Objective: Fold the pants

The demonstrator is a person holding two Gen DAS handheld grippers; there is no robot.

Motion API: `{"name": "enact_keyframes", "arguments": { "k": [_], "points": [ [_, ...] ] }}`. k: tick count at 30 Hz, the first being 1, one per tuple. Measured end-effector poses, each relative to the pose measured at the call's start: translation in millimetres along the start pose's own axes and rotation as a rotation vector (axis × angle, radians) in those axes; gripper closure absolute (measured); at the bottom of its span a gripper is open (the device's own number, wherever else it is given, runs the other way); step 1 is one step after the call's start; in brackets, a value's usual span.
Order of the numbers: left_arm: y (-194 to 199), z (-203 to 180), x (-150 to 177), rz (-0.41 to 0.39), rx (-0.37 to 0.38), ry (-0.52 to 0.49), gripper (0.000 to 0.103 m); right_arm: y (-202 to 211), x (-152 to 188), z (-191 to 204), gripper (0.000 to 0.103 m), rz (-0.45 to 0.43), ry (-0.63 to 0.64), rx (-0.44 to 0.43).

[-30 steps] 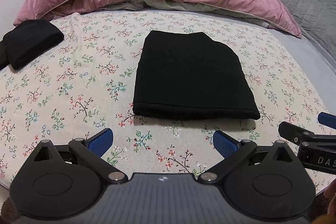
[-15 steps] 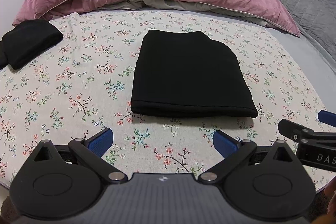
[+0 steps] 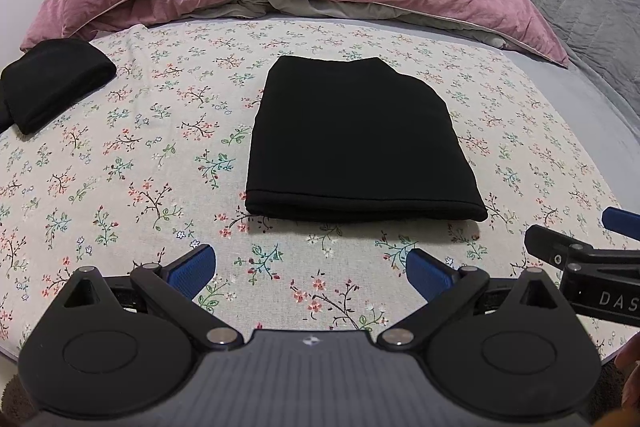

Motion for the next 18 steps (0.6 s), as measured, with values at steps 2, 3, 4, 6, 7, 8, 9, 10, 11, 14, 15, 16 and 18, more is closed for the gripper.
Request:
{"name": "enact_keyframes", "arguments": {
  "k": [2,3,4,6,7,8,9,10,11,14,15,16,18],
  "points": [
    [-0.3,-0.2,0.0,0.002,0.000,-0.001,0.000,0.3,0.4,0.4,0.000,0.000,-0.001,0.000],
    [-0.4,-0.4,-0.2,0.003,0.000,0.000,0.000,0.3,0.2,0.4,0.000,0.000,-0.001,0.001],
    [-0.2,-0.3,-0.1,0.003,-0.001,0.000,0.000,0.7,0.3,1.0,0.000,0.000,-0.002,0.001],
    [-0.1,-0.3,0.0,0.003,-0.002,-0.001,0.000,1.2,0.0,0.9,0.000,-0.002,-0.001,0.001],
    [-0.1,-0.3,0.0,0.004,-0.002,-0.002,0.000,1.4,0.0,1.4,0.000,-0.002,-0.001,0.002],
    [0.0,-0.5,0.0,0.004,-0.002,-0.001,0.000,1.4,0.0,1.4,0.000,-0.001,-0.001,0.002],
    [-0.2,-0.8,0.0,0.003,-0.003,0.000,0.000,1.3,0.0,1.4,0.000,-0.001,-0.002,0.001],
    [-0.2,-0.9,0.0,0.004,-0.003,-0.001,0.000,1.2,0.1,1.4,0.000,-0.001,-0.002,0.001],
    [-0.3,-0.8,0.1,0.005,-0.002,-0.001,0.000,1.2,0.2,1.6,0.000,0.000,-0.002,0.001],
    [-1.0,-0.9,0.3,0.008,-0.001,-0.002,0.000,0.5,0.5,2.1,0.000,0.006,-0.001,0.001],
    [-1.0,-0.9,0.3,0.008,-0.001,-0.002,0.000,0.2,0.7,2.6,0.000,0.008,-0.002,0.001],
    [-1.3,-0.8,0.4,0.010,-0.001,-0.003,0.000,0.0,1.0,2.6,0.000,0.010,-0.003,0.001],
    [-1.6,-0.9,0.7,0.011,0.000,-0.003,0.000,-0.4,1.3,2.6,0.000,0.011,-0.004,0.001]
  ]
}}
Point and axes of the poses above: each gripper's, at about its wrist camera, not at the fingertips, and y roughly against the way its jaws point, z to its left, x to its underside, the point moved 3 cm from there along -y, roughly the way its jaws point, and after that the axes turned 5 degrees about x, right-handed, at the moved point
